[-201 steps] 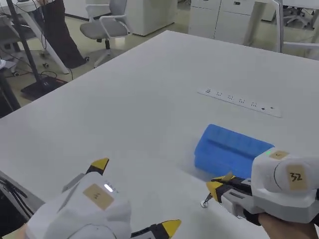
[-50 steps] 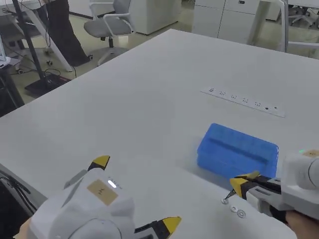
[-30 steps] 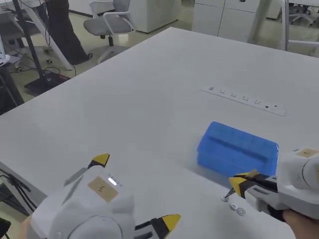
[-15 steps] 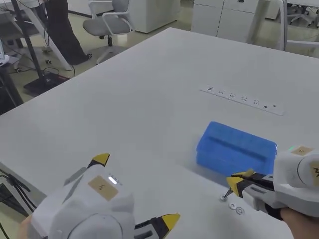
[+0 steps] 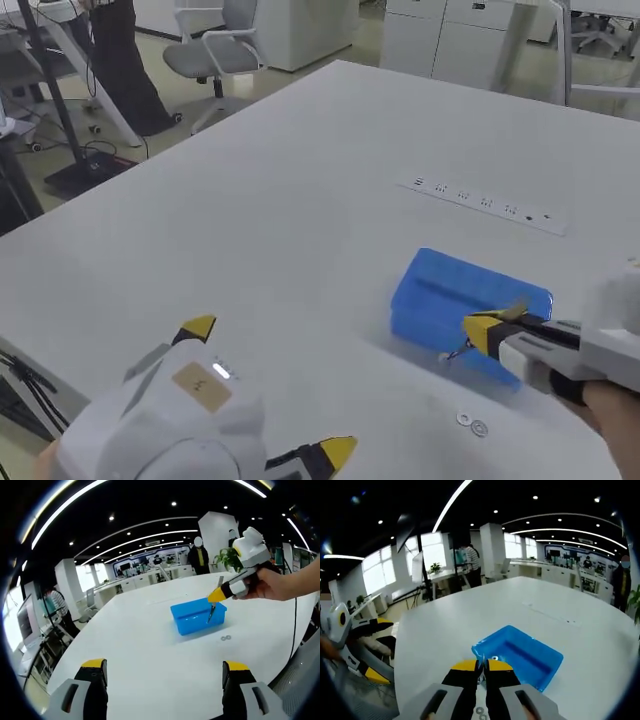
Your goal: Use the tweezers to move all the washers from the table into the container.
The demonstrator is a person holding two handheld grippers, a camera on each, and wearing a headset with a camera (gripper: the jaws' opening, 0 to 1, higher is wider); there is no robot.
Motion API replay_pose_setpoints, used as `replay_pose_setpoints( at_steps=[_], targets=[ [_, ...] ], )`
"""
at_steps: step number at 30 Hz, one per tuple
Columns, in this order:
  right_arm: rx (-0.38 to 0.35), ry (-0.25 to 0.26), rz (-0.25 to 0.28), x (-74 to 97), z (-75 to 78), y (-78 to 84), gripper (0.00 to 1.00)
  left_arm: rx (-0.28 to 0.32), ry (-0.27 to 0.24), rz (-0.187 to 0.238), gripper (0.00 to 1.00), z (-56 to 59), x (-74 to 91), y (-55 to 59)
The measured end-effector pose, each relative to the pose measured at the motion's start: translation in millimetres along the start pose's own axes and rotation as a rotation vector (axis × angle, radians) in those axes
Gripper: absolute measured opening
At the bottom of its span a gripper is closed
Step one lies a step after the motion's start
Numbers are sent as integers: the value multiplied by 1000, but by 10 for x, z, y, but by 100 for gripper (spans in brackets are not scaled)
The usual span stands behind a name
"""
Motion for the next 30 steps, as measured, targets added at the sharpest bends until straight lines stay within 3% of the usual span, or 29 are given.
replay_pose_setpoints(
  at_steps=[5, 12, 19, 30],
  targets=[
    [5, 76, 18, -46, 241, -118, 1, -1, 0, -1, 98, 1, -1, 3],
    [-2, 125, -27, -247, 429, 30, 2, -3, 0, -4, 98, 0, -3, 12],
    [-9, 122, -74, -400, 436, 197, 2, -4, -1, -9, 98, 1, -4, 18],
    [-11, 127, -89, -471, 548, 245, 2, -4, -6, -13, 97, -6, -3, 22]
  ],
)
Point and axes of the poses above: the centre of the closed fingertips' face, and the gripper's own axes: x roughly backward along the fingers, z roughly to its right, y roughly out of its underside, the point moved 1 cm from there along x, roughly backward along the fingers, and after that the axes turned 5 degrees about -y, right-handed, at the moved point
